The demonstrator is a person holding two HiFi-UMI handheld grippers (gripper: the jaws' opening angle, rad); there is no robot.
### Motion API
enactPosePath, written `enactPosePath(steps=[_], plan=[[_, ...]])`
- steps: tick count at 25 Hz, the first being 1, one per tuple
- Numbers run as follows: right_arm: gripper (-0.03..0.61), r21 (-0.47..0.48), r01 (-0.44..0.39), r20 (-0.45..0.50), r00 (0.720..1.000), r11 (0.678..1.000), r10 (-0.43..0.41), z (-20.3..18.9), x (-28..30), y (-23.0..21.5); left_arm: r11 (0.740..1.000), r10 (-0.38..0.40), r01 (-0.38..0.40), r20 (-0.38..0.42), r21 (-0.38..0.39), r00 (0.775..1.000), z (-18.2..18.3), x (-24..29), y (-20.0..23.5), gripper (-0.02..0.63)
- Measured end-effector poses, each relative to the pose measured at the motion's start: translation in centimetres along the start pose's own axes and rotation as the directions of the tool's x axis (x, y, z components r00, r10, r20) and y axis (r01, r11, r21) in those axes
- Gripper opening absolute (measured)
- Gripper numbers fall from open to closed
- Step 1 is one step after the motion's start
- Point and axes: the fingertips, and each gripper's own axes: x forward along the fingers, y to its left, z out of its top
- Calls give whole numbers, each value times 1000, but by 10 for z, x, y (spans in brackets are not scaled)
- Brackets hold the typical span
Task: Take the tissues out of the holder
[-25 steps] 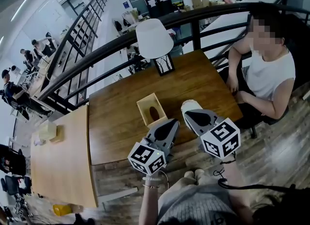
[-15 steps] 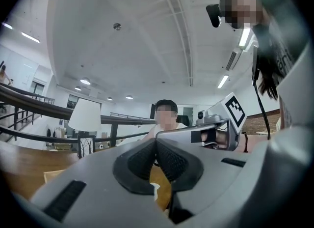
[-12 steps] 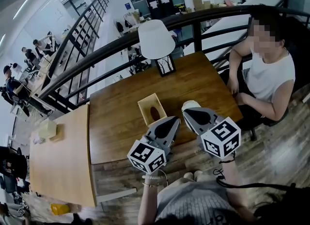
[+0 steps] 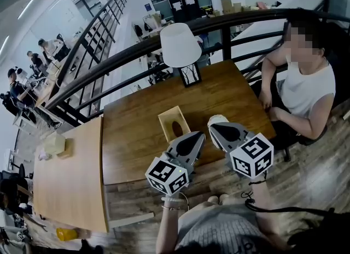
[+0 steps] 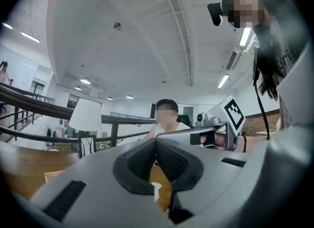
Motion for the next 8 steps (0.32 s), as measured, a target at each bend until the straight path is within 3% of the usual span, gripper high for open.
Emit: enactPosePath(steps=[8], plan=[[12, 6, -13, 2, 1000, 1000, 13, -1, -1, -3, 1000, -23, 23, 5, -18, 1000, 1, 4, -2, 8]])
